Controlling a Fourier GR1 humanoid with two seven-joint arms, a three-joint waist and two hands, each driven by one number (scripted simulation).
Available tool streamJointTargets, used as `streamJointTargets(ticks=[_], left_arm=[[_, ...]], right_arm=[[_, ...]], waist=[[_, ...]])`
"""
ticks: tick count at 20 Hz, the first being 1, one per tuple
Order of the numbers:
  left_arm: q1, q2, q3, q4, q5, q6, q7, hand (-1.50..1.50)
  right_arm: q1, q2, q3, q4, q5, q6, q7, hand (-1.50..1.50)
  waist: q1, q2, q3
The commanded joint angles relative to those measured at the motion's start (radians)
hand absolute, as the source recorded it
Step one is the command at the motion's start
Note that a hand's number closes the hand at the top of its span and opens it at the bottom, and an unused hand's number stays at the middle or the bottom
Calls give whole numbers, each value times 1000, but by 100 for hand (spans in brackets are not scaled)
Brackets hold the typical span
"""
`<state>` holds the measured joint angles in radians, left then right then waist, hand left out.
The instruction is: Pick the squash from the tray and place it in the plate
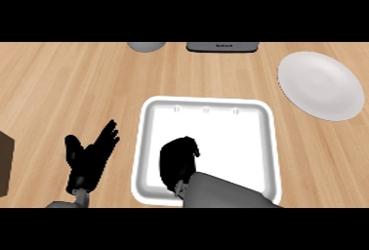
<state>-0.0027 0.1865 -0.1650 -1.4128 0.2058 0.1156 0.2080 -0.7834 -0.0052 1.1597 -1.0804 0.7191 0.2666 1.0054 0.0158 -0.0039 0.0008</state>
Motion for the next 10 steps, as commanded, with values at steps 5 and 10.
streamJointTargets(ticks=[5, 10], left_arm=[[-15, -2, 25, 24, -11, -14, -11, 0], [6, -19, 5, 2, -23, 9, -19, 0]], right_arm=[[-18, 5, 68, -64, 113, -98, 52, 150], [-46, -64, -351, 13, 101, -463, 71, 150]], waist=[[7, 5, -1], [-32, 12, 6]])
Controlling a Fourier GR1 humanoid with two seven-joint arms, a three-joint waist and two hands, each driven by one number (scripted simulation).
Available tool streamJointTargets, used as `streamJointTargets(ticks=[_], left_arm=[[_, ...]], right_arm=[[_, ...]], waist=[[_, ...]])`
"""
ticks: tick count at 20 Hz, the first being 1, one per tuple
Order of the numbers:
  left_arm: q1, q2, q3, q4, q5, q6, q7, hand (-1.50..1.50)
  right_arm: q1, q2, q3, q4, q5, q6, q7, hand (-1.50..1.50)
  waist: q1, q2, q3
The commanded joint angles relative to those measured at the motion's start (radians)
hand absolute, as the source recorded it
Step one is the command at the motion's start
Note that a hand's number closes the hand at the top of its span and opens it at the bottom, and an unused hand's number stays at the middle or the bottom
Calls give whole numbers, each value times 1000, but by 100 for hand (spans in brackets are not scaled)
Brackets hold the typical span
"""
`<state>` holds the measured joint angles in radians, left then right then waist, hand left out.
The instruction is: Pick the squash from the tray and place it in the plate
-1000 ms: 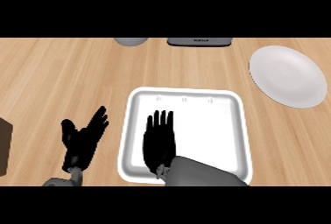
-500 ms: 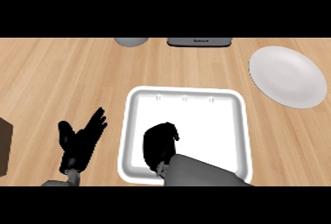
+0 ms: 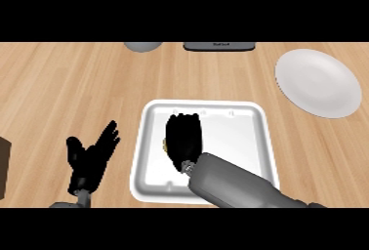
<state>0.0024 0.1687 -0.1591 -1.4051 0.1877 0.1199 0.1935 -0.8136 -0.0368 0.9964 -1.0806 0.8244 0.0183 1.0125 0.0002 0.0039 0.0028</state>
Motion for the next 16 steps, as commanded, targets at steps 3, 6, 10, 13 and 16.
streamJointTargets(ticks=[3, 6, 10, 13, 16], left_arm=[[-6, 11, 24, 3, 16, -6, 6, 0], [3, 8, 4, -35, -1, 5, 21, 0], [-2, 32, 29, -23, 22, -25, 22, 0], [44, 27, 9, -33, 0, -19, 0, 0], [22, 24, 21, -25, 3, -17, -2, 0]], right_arm=[[-33, -49, -286, 16, 54, -405, 72, 150], [-16, -75, -324, 65, 158, -555, 87, 150], [-20, -76, -436, 84, 224, -703, 108, 150], [4, -89, -527, 80, 248, -811, 96, 150], [39, -91, -598, 71, 278, -867, 101, 150]], waist=[[-7, 5, 2], [5, -1, 0], [2, 0, -1], [2, -2, -1], [-5, -4, -2]])
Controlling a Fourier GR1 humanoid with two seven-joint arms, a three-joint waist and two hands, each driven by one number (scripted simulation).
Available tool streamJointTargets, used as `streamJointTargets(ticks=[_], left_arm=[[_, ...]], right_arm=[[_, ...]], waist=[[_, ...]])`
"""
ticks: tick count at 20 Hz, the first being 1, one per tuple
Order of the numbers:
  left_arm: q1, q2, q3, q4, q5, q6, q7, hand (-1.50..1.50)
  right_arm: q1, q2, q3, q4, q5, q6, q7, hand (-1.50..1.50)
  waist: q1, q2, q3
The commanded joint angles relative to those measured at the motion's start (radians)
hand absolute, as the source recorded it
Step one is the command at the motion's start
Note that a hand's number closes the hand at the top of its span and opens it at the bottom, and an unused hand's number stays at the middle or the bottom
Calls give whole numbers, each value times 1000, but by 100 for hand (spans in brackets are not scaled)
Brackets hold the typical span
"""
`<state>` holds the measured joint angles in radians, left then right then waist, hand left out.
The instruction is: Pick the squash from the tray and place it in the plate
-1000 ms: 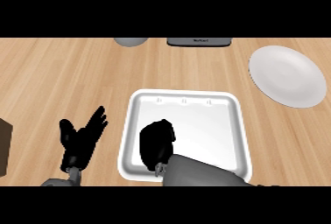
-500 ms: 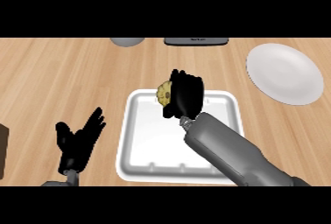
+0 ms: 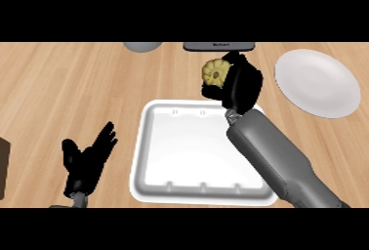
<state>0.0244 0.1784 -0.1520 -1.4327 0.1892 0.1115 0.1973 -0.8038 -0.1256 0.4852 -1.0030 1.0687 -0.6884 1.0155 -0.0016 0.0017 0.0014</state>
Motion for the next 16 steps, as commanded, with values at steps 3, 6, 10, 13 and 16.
streamJointTargets(ticks=[3, 6, 10, 13, 16], left_arm=[[-7, -46, -27, 10, -28, 40, 9, 0], [32, -25, -19, 5, -22, 6, -31, 0], [-91, -13, 41, 85, 3, -14, -12, 0], [-33, -7, 11, 14, -21, 0, 13, 0], [28, -41, -26, 0, -43, 2, -53, 0]], right_arm=[[130, -33, -134, -32, 41, -281, 31, 150], [128, -78, -231, -11, -38, -359, -63, 150], [156, -136, -294, 135, -117, -442, -239, 150], [137, -193, -371, 214, -149, -500, -299, 150], [127, -256, -421, 237, -290, -488, -433, 150]], waist=[[-10, -1, 0], [9, 2, 0], [14, 10, 0], [26, 9, 1], [30, 8, 1]])
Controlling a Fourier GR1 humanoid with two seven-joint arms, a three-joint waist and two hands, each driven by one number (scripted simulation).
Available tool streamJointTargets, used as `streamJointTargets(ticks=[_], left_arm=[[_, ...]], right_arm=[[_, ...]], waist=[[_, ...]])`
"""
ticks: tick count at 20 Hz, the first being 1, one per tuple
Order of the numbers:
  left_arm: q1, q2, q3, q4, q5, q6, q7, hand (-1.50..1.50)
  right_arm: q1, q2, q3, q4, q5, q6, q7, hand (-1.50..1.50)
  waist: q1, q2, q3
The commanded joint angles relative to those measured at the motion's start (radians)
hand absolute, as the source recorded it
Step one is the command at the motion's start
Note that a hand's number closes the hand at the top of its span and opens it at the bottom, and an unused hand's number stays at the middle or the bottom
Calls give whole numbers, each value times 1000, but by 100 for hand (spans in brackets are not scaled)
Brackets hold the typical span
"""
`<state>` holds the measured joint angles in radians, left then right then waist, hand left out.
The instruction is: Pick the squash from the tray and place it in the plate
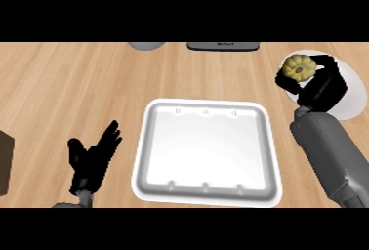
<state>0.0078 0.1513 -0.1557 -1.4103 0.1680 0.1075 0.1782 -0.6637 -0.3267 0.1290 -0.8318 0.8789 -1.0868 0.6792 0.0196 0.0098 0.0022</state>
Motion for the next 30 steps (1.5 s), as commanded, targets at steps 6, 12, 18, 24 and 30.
streamJointTargets(ticks=[6, 12, 18, 24, 30], left_arm=[[-32, -2, 9, 24, 7, -25, 2, 0], [-43, -14, -6, -1, -10, -13, 23, 0], [-30, -4, -13, 20, -8, -40, 10, 0], [-13, -13, -17, 1, -14, -35, -15, 0], [-64, -26, -2, 7, -16, -5, 25, 0]], right_arm=[[-10, -174, -160, 131, -361, -15, -371, 150], [-54, -181, -252, 266, -476, 9, -600, 150], [-64, -277, -279, 462, -518, 336, -527, -150], [-53, -250, -377, 473, -623, 413, -742, -150], [-49, -201, -525, 407, -762, 369, -996, -150]], waist=[[20, 11, 4], [35, 14, 4], [60, 28, 6], [64, 29, 10], [37, 24, 11]])
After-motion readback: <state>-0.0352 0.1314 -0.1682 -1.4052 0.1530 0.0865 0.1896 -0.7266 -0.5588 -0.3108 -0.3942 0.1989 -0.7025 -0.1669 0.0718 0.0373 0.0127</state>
